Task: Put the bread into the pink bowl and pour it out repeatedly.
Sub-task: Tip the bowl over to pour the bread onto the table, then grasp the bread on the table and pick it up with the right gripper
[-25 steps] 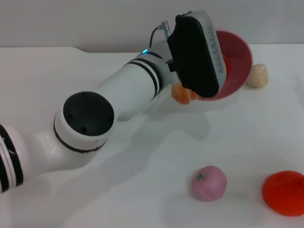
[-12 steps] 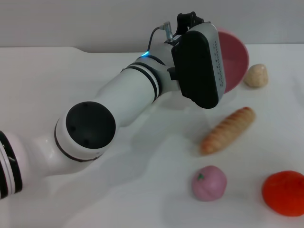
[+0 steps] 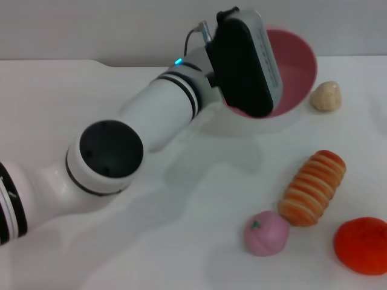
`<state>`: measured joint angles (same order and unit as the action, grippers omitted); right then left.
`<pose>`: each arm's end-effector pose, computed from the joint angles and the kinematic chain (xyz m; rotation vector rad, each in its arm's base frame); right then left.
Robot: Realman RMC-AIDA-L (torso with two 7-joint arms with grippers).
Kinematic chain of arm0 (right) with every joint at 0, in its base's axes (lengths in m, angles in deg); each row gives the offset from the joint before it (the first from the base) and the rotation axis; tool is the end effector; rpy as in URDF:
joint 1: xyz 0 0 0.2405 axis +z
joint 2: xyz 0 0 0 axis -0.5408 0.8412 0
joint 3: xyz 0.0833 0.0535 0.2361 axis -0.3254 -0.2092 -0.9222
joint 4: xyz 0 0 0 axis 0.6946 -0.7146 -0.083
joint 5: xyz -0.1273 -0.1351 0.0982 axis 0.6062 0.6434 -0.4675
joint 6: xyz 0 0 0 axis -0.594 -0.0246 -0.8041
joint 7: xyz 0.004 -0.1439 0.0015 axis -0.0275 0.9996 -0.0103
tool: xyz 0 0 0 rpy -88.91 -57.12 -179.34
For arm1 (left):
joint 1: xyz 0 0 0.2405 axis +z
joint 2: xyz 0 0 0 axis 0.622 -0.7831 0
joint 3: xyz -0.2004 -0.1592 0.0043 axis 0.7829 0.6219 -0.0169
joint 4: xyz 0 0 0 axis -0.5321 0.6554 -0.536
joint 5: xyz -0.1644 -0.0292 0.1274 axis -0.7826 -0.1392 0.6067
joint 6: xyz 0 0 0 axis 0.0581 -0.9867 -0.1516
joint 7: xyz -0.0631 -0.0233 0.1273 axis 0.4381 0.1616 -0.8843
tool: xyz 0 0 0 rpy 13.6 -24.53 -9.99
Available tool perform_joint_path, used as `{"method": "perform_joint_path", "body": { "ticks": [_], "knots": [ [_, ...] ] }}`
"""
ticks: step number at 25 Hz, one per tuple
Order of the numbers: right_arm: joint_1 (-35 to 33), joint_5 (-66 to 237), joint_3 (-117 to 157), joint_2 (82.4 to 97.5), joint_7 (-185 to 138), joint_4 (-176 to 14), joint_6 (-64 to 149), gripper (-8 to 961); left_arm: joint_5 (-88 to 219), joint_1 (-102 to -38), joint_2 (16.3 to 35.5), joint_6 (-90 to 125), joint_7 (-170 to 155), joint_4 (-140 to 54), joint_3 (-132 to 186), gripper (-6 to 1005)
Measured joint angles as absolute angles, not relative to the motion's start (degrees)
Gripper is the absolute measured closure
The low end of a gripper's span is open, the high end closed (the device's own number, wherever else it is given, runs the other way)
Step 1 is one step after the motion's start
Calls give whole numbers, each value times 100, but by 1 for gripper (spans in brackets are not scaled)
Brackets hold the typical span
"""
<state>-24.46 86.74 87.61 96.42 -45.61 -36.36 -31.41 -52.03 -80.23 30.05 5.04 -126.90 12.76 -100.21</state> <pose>0.2421 0.3014 0.1159 -1.4306 -0.1007 1.1862 -0.0771 0.3930 -0.1161 -2.0429 0.4780 -0.0447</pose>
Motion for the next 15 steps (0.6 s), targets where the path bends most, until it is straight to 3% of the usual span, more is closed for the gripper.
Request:
{"method": "perform_joint_path", "body": {
  "ticks": [15],
  "knots": [
    [-2016,8698,8761,9625,-4561,-4199,-3159,451,-5350,-8279,2961,3479,-10644,627,-7193,963]
  ]
}}
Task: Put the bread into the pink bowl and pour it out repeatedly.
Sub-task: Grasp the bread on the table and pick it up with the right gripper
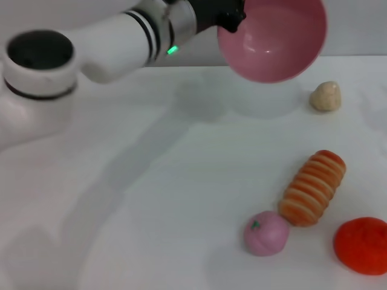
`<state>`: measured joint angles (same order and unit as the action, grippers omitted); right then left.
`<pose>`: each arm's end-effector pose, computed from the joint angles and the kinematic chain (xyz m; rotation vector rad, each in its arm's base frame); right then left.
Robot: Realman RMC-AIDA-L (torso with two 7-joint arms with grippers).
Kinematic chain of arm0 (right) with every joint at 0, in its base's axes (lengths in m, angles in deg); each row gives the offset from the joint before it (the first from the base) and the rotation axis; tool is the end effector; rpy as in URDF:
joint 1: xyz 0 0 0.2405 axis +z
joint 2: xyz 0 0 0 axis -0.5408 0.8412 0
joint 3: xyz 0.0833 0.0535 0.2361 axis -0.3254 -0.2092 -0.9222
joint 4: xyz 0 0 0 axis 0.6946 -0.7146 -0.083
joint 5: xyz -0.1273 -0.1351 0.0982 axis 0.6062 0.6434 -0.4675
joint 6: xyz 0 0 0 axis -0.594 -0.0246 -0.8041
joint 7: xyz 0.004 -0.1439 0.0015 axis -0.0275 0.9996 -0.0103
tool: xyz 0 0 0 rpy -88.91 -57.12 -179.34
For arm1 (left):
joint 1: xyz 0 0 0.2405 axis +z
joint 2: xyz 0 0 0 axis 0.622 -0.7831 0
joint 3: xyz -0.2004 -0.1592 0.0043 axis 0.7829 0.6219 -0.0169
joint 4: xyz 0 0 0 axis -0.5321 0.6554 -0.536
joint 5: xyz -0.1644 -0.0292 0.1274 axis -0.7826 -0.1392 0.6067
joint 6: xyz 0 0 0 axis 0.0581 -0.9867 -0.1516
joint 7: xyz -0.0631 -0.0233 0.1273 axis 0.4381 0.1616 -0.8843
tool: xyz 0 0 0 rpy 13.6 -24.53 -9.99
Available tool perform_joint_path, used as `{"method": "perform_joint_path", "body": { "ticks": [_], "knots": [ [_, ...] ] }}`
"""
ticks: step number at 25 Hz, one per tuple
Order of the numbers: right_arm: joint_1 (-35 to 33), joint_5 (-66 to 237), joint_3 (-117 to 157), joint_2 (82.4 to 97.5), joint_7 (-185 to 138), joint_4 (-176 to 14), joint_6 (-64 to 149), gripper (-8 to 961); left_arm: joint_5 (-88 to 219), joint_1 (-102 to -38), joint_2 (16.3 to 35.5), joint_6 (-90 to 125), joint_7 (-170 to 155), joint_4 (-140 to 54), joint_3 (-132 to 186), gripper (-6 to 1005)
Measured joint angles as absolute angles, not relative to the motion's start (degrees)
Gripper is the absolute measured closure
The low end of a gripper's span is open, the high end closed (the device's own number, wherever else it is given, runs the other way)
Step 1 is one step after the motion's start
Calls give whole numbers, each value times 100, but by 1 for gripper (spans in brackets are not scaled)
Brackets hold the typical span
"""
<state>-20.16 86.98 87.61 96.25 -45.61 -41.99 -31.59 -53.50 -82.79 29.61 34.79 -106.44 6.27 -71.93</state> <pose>0.2410 0.3172 0.1025 -1.4685 -0.0609 1.1998 -0.0809 0.4481 -0.0651 -2.2250 -0.1650 -0.4520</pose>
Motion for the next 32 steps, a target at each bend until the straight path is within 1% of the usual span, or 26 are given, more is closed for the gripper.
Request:
{"method": "perform_joint_path", "body": {
  "ticks": [1,2,4,8,14,18,22,25,32],
  "knots": [
    [-1953,8700,8760,9622,-4561,-4301,-3162,451,-5606,-8358,2958,4111,-10606,412,-6774,963],
    [-1953,8700,8760,9622,-4561,-4301,-3162,451,-5606,-8358,2958,4111,-10606,412,-6774,963],
    [-1913,8701,8761,9614,-4561,-4370,-3168,451,-5977,-8513,2932,4932,-10605,6,-6193,963],
    [-1831,8702,8761,9596,-4562,-4500,-3172,450,-6135,-8613,2915,6108,-10593,-451,-5353,963],
    [-1600,8706,8758,9547,-4562,-4763,-3174,450,-6109,-8564,2867,6847,-10296,-529,-4864,963],
    [-1501,8707,8761,9516,-4562,-4842,-3176,450,-6083,-8517,2772,7039,-9860,-566,-4809,963],
    [-1446,8716,8773,9511,-4561,-4868,-3172,449,-6025,-8533,2549,7276,-9197,-724,-4798,963],
    [-1407,8719,8807,9511,-4562,-4912,-3165,449,-5717,-8546,2427,7421,-8769,-768,-4702,963],
    [-1340,8719,8826,9529,-4562,-4969,-3141,449,-3919,-8583,2302,8176,-7901,-744,-3783,963]
  ]
}}
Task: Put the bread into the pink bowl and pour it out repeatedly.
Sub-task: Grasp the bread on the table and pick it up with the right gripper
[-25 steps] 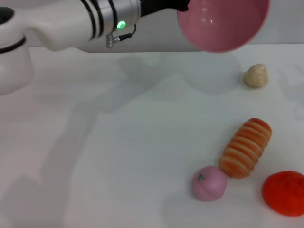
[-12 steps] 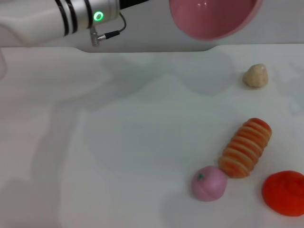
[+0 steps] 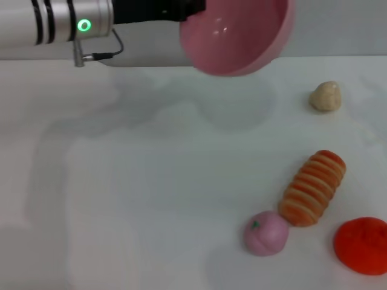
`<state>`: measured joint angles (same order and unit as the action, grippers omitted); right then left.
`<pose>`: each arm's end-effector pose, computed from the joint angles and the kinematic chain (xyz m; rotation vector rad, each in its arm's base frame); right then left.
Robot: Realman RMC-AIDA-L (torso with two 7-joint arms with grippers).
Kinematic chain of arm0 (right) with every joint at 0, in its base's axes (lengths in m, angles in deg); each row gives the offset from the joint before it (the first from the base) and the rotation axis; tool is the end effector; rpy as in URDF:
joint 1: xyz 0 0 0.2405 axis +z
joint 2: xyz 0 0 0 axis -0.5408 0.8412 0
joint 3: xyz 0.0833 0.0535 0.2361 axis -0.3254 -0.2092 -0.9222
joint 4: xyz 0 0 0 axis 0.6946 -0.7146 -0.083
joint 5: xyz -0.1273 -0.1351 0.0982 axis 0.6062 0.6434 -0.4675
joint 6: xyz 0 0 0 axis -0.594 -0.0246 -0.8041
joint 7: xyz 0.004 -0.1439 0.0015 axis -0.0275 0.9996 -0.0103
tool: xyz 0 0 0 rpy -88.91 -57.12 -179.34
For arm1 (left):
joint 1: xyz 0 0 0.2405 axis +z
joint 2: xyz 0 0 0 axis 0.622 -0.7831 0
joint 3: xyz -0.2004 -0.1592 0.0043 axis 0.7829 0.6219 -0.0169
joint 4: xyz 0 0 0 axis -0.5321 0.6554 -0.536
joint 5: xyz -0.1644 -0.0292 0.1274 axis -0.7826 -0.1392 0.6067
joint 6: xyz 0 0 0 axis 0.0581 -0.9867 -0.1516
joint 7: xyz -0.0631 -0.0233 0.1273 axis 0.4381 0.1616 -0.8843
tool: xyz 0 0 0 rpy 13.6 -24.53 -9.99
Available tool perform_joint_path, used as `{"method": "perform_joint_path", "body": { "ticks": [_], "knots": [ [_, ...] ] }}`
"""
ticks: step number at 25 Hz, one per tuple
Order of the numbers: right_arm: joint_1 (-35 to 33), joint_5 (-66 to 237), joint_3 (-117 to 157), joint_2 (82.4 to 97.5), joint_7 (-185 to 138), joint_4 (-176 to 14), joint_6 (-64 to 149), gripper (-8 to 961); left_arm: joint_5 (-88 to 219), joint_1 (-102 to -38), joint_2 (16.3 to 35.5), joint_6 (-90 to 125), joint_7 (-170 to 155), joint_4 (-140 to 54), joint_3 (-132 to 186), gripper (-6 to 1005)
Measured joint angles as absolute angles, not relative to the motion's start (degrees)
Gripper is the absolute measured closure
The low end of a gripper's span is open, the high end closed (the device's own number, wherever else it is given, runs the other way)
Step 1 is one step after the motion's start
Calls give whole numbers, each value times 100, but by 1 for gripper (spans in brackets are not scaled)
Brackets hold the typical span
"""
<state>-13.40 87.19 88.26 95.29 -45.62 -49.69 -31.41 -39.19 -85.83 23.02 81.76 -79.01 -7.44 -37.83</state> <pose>0.2335 0.3419 0.0859 -1.5405 -0.0245 1.2145 -0.1357 0.4577 0.0112 -2.4792 -0.8573 -0.7680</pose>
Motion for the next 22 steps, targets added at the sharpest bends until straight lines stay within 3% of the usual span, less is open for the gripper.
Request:
{"method": "perform_joint_path", "body": {
  "ticks": [22],
  "knots": [
    [-465,8696,8791,9598,-4562,-5297,-2050,451,-1582,-8442,1948,10004,-7401,-605,-2564,962]
  ]
}}
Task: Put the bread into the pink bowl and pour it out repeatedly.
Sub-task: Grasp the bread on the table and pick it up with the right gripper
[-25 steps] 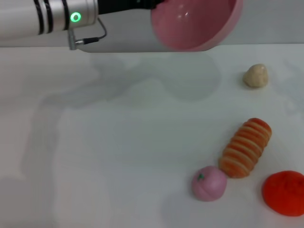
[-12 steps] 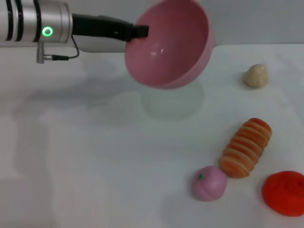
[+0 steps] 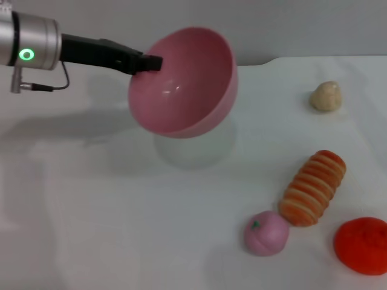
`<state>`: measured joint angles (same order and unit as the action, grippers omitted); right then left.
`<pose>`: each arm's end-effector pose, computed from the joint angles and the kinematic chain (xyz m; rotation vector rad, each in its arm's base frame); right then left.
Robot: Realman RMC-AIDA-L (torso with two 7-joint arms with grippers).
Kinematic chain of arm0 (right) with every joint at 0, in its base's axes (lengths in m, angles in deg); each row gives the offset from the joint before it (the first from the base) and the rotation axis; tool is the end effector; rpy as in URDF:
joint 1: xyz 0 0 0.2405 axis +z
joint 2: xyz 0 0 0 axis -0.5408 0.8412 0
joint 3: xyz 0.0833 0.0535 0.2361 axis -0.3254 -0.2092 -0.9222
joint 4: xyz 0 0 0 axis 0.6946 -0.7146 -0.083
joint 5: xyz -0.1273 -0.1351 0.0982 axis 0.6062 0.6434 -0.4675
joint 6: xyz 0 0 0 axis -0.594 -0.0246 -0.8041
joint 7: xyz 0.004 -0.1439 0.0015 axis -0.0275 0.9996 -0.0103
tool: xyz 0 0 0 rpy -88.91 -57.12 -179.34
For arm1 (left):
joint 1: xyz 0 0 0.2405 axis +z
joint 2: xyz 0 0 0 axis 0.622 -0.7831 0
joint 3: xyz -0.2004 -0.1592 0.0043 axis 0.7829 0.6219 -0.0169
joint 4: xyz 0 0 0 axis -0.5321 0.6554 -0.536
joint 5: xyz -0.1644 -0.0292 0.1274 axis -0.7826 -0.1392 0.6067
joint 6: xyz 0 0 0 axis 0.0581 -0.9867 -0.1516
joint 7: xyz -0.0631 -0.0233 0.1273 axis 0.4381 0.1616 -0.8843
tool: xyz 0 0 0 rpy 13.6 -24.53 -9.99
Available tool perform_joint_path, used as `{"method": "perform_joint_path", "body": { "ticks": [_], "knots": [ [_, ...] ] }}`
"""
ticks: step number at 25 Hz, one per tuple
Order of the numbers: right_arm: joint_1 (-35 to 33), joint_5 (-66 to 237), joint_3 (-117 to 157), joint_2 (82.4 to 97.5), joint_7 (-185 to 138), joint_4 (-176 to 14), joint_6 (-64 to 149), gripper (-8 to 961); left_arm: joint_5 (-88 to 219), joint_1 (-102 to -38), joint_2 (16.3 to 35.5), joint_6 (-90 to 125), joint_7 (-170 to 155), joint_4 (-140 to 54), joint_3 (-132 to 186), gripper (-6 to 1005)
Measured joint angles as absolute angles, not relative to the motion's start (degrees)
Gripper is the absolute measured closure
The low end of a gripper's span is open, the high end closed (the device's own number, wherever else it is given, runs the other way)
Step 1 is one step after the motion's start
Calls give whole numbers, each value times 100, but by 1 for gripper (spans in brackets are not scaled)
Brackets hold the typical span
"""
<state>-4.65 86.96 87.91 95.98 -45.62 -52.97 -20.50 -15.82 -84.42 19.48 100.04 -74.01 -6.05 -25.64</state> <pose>0.2088 0.3910 0.0666 -1.6050 0.0863 1.1614 -0.1854 0.4335 0.0423 -2.6535 -0.9089 -0.4337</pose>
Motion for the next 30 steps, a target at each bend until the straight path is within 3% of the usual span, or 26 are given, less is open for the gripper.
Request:
{"method": "perform_joint_path", "body": {
  "ticks": [13,20,26,30],
  "knots": [
    [-319,8852,9171,9563,-5099,-4631,375,451,-621,-8348,1812,10315,-7387,-561,-1836,962],
    [-197,11111,9624,9541,-7273,-3464,2400,451,-308,-8376,1835,10169,-7399,-560,-1842,962],
    [-32,14570,9892,9455,-10841,-2906,2840,452,-159,-8402,1852,9951,-7386,-559,-1834,962],
    [346,16463,9629,9249,-13020,-3146,2089,452,-149,-8402,1854,9900,-7386,-559,-1830,962]
  ]
}}
